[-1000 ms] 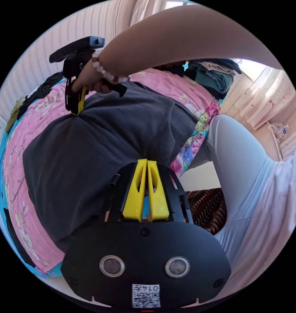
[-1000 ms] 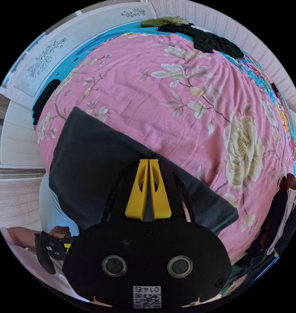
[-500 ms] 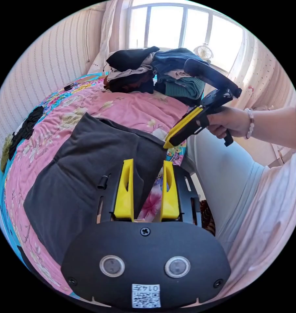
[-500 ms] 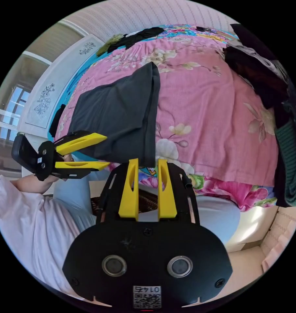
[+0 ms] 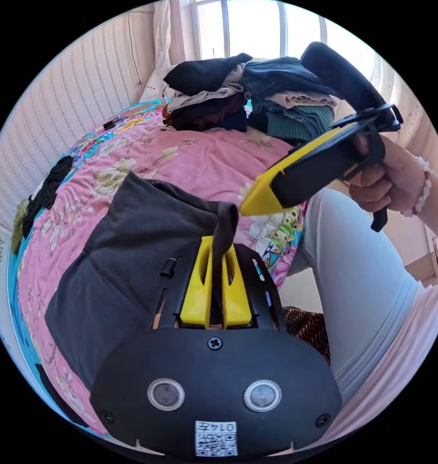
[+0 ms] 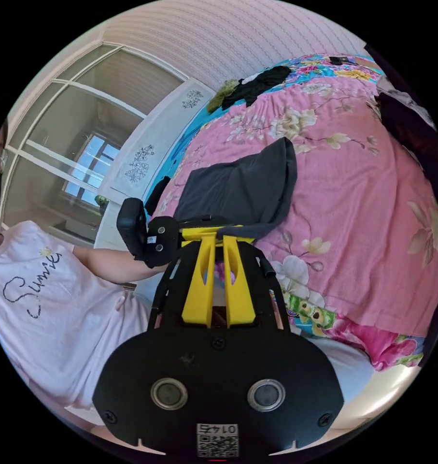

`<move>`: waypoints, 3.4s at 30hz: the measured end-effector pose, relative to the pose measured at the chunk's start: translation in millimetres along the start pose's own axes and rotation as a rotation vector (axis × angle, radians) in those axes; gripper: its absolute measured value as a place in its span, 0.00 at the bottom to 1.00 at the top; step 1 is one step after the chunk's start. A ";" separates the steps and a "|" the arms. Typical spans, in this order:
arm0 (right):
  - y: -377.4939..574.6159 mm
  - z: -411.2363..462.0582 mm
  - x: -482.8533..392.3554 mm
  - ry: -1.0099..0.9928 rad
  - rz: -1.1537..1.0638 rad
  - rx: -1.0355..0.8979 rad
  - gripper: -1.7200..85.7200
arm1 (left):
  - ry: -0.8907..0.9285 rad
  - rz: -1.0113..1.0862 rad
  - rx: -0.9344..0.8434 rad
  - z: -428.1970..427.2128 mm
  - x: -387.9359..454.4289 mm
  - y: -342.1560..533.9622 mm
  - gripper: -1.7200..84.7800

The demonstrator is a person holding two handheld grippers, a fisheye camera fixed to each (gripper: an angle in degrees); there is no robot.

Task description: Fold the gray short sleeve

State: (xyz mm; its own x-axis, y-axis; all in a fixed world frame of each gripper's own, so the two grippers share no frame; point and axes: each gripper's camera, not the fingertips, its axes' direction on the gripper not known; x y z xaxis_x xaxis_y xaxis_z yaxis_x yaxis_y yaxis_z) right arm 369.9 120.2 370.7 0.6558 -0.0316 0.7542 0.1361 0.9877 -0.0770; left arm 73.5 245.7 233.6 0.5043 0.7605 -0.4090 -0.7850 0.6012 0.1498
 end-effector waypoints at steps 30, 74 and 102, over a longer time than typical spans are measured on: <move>-311.0 245.1 -180.0 0.167 -0.289 -0.212 0.03 | -0.115 -0.893 0.396 -169.0 -155.0 276.7 0.01; -454.2 538.3 -383.4 0.267 -0.792 -0.794 0.09 | -0.013 -0.939 -0.033 -171.4 -249.8 372.4 0.15; -403.2 275.1 -507.4 -0.030 -1.043 -0.152 0.06 | -0.300 -0.783 0.408 -398.4 -127.7 404.9 0.01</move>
State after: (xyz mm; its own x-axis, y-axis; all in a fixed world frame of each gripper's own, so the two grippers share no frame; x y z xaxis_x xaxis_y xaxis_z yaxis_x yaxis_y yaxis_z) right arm -222.1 -219.9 198.4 0.1421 -0.8488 0.5093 0.7151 0.4438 0.5401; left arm -452.0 294.2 -12.1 0.9531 0.0993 -0.2858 -0.0235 0.9660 0.2574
